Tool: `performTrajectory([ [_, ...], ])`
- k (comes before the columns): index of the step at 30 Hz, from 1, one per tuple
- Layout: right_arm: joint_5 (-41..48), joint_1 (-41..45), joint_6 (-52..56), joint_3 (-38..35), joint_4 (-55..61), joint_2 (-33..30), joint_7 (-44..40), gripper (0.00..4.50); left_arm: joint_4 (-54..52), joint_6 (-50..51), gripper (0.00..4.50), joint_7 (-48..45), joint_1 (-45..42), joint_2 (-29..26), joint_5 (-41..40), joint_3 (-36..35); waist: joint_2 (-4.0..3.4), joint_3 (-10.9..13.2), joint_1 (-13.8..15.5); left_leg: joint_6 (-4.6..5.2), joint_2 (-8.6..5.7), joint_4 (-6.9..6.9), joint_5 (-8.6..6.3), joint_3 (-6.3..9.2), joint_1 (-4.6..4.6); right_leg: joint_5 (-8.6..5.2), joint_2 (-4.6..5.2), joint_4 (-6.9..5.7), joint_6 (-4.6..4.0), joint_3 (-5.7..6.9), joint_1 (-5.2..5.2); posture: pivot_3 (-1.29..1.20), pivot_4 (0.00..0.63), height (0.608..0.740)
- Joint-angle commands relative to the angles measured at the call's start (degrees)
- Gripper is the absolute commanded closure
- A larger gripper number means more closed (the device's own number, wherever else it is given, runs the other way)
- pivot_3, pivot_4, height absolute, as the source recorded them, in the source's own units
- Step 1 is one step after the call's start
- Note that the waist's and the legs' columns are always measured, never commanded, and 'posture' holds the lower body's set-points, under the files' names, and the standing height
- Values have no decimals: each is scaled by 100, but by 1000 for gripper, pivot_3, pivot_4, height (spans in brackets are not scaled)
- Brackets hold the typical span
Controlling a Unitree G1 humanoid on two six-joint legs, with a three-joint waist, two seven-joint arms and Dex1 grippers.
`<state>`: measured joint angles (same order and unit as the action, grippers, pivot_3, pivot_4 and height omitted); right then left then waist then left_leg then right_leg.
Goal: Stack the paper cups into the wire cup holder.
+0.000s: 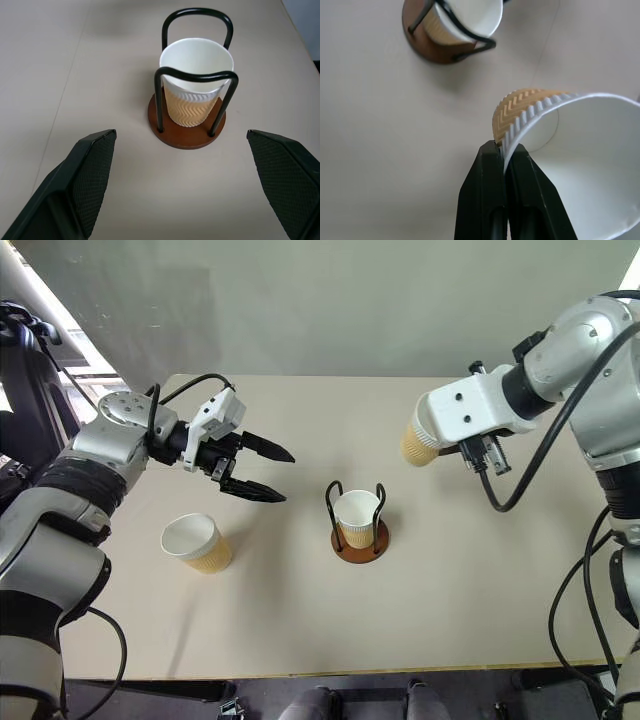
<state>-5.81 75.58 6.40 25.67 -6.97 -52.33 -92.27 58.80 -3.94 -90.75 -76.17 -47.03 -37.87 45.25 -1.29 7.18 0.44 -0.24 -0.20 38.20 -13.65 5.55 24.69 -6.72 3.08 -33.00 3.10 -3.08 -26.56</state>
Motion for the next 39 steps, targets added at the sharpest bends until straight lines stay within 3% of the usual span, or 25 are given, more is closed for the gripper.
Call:
performTrajectory([
  [1, 1, 362, 205, -44, 208, 251, -23, 4473, 175, -169, 0, -175, -100, 100, 100, -212, 0, 0, 2, -1, 3, -2, 1, 2, 1, 0, 4, -1, 0, -1, -2, 0, 150, 740],
  [11, 58, 42, 944, 54, 976, 830, -23, 4473, 255, -230, 0, -175, -142, 301, 203, -239, 11, -6, 6, -11, 2, 1, 8, 12, 24, -2, -1, -6, -10, 10, -21, 0, 150, 740],
  [20, 41, -298, 1084, 221, 1296, 970, -23, 4473, -114, -121, 0, -175, -67, 236, -99, -257, 14, -8, 6, -17, 0, 7, 16, 10, 24, 3, -9, -21, -17, 11, -26, 0, 150, 740],
  [31, -79, -379, 952, 302, 1159, 1230, 68, 4473, -1158, -622, 0, -175, -85, -600, -681, 1351, 15, -9, -27, -33, 12, 8, 26, 13, 22, 4, -12, -48, -19, 5, -38, 0, 150, 740],
  [39, -246, -299, 720, 323, 919, 1505, 222, 4473, -1408, -694, 0, -175, -177, -716, -1112, 1647, 18, -8, -28, -40, 3, 17, 37, 22, 22, 3, -8, -79, -24, 8, -44, 0, 150, 740],
])
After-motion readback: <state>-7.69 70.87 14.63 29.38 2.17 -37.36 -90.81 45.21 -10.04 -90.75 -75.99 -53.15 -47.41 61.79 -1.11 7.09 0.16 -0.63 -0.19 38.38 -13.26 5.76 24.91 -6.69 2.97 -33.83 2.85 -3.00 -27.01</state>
